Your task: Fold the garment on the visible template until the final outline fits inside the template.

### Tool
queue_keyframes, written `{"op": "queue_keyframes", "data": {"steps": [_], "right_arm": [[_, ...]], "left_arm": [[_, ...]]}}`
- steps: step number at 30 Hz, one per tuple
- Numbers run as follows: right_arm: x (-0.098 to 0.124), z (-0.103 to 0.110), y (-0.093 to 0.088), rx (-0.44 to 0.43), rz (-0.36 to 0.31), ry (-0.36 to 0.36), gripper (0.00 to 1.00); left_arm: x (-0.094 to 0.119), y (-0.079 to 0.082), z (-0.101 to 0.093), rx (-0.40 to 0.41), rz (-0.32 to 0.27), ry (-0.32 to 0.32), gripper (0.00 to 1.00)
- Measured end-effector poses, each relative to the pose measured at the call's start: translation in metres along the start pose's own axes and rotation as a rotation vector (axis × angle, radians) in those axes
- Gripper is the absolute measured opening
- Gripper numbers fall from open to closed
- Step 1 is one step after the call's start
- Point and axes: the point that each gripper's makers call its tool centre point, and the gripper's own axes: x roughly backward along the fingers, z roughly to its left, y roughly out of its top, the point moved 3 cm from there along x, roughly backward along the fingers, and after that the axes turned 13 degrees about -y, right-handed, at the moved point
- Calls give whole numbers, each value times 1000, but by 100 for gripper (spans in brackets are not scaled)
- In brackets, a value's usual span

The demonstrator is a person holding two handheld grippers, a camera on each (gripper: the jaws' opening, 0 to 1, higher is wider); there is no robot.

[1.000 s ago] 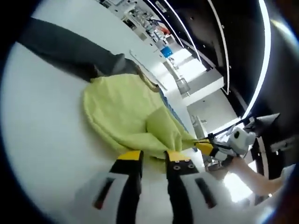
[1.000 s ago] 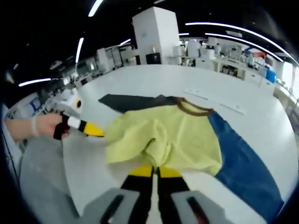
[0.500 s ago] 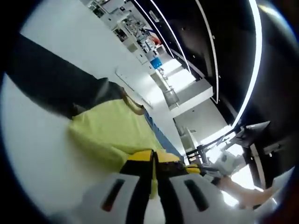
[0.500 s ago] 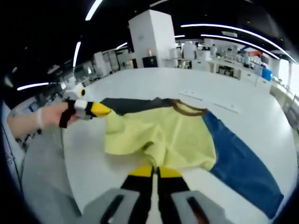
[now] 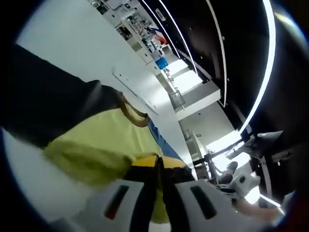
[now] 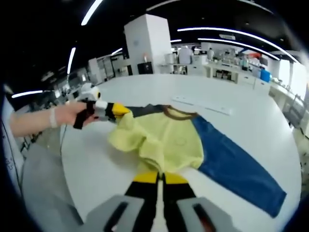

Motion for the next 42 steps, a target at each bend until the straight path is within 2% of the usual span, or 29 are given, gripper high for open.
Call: {"op": "queue_keyframes", "data": {"steps": [4, 13, 20, 24, 26, 32, 38, 40, 42], "right_arm": [[5, -9, -1, -23, -3, -23, 0], [9, -17, -4, -39, -5, -48, 0], [9, -17, -7, -45, 1, -51, 0], [8, -15, -5, -46, 0, -50, 0], [9, -15, -6, -46, 2, -51, 0], [9, -15, -8, -54, 0, -49, 0], [10, -12, -9, -64, 0, -45, 0], [10, -12, -10, -60, 1, -43, 0], [10, -13, -10, -58, 2, -44, 0]], "left_arm": [[-11, -4, 12, 11, 25, 7, 0], [-23, -24, 32, 17, 95, 49, 0], [-24, -37, 34, -3, 142, 71, 0], [-21, -40, 26, -33, 159, 64, 0], [-20, -38, 23, -51, 167, 55, 4], [-14, -36, 11, -170, 212, 11, 24], [-7, -32, 0, -327, 255, -21, 45], [-6, -28, 2, -380, 275, -29, 50], [-2, -27, 1, -397, 293, -30, 56]]}}
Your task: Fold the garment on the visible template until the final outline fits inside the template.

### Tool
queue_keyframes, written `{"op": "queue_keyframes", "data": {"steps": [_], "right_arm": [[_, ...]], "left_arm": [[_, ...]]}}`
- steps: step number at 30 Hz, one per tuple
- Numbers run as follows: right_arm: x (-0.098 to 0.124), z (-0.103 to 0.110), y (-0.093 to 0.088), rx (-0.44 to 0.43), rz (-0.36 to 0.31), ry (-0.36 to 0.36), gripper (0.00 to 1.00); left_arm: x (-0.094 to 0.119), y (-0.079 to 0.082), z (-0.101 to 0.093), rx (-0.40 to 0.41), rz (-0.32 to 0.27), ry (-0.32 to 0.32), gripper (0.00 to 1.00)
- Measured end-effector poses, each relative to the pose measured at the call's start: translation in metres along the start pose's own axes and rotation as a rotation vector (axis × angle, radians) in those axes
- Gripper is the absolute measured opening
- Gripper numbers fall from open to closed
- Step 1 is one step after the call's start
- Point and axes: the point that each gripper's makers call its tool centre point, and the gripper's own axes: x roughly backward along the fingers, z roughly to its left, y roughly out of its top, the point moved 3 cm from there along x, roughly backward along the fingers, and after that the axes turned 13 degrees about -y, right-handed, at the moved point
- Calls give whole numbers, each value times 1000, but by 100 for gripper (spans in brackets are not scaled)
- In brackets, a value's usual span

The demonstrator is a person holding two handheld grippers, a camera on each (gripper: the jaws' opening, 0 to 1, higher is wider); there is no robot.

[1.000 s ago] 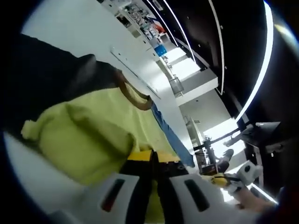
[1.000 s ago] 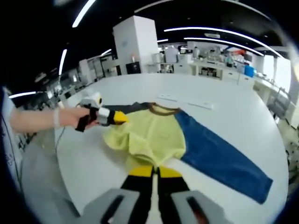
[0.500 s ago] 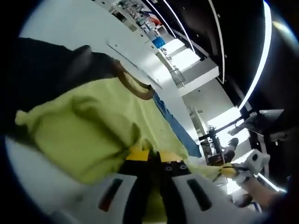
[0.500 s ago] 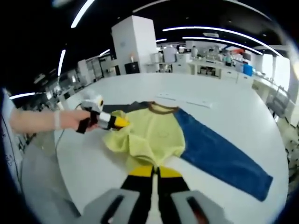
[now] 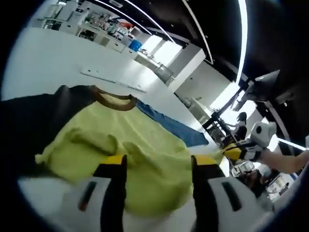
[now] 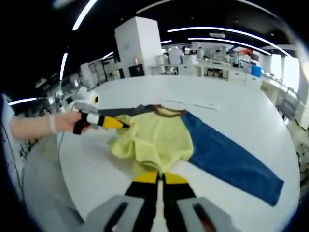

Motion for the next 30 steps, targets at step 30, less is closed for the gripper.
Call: {"op": "queue_keyframes", "data": {"steps": [30], "right_arm": [[3, 3, -4, -10, -1, -2, 0]], "left_arm": [[38, -34, -2, 64, 109, 13, 74]]}}
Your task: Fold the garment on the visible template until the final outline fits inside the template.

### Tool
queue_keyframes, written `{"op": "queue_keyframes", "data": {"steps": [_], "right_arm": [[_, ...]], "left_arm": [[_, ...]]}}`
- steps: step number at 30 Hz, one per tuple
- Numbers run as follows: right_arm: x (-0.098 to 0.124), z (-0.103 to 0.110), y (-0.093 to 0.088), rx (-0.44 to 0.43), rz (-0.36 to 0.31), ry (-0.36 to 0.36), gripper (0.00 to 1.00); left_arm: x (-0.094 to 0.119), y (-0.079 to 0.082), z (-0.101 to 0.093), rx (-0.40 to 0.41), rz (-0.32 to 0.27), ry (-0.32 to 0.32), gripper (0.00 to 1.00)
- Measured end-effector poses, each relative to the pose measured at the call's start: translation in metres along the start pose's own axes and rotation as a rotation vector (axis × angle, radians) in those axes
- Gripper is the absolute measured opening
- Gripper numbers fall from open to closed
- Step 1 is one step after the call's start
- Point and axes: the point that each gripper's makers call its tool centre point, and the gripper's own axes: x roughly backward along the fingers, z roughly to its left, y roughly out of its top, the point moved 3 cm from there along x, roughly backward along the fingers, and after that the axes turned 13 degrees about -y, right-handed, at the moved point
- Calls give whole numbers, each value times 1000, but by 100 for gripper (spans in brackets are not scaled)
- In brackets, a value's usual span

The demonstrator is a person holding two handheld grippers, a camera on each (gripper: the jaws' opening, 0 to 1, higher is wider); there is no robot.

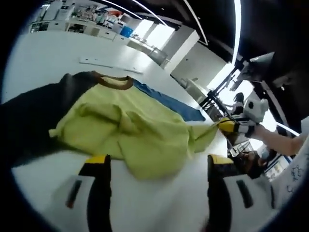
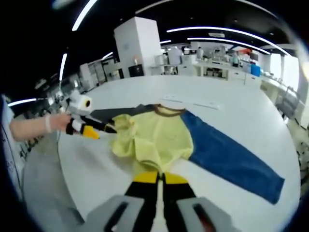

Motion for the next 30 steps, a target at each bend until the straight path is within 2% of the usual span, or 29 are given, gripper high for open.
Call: {"op": "queue_keyframes", "data": {"steps": [2, 4, 10, 16, 27, 30], "right_arm": [[0, 0, -1, 2, 2, 0, 0], [1, 1, -2, 2, 4, 0, 0], [-1, -2, -4, 0, 6, -2, 0], [0, -1, -5, -2, 8, -2, 0], [-1, -1, -8, -8, 14, 1, 0], [1, 1, -9, -10, 15, 1, 0]], "left_arm": [[3, -2, 4, 36, -27, 29, 69], [5, -3, 10, 47, -27, 35, 64], [8, -8, 20, 124, -57, 61, 43], [4, -13, 20, 177, -83, 81, 25], [-1, -17, 32, 234, -113, 95, 2], [0, -18, 34, 235, -123, 103, 0]]}}
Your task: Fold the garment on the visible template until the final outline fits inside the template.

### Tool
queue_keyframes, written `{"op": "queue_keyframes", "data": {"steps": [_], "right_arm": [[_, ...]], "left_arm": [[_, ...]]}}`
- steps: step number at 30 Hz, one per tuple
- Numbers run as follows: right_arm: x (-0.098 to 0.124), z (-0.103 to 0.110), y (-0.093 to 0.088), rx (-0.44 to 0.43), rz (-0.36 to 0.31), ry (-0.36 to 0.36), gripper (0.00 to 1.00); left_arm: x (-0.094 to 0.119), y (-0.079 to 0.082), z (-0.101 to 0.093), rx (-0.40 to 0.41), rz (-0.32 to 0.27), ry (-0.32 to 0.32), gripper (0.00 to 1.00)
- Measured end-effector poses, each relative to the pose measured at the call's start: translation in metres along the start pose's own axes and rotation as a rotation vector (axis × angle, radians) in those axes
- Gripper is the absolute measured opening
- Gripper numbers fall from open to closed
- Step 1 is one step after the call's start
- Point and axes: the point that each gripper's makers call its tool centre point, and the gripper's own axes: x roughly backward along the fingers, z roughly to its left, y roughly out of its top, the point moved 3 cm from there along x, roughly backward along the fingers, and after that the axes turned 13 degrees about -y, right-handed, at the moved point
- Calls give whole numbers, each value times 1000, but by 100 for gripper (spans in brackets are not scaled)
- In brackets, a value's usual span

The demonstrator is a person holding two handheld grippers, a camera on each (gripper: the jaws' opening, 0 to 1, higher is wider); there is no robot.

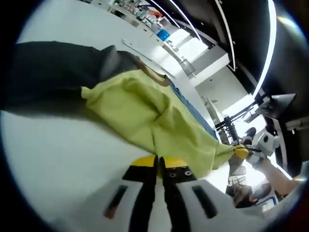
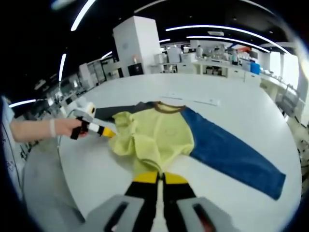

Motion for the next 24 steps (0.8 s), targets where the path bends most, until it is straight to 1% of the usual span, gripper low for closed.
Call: {"op": "queue_keyframes", "data": {"steps": [6, 10, 12, 16, 18, 21, 24], "right_arm": [[0, -1, 1, -5, -7, 2, 0], [4, 3, 3, -5, -16, 6, 0], [7, 6, 5, -5, -21, 12, 0], [13, 9, 2, 12, -21, 26, 0], [16, 9, 1, 11, -20, 26, 0], [21, 9, -2, -2, -26, 26, 0], [25, 12, -6, -8, -23, 33, 0]], "left_arm": [[9, -2, -7, -10, -2, -6, 0], [25, -1, -14, -19, -10, -13, 0], [36, -2, -19, -20, -14, -17, 0], [59, -1, -20, -26, -19, -10, 0], [72, -4, -22, -31, -18, -7, 0], [87, -9, -25, -36, -17, 3, 0], [102, -18, -27, -36, -17, 21, 0]]}}
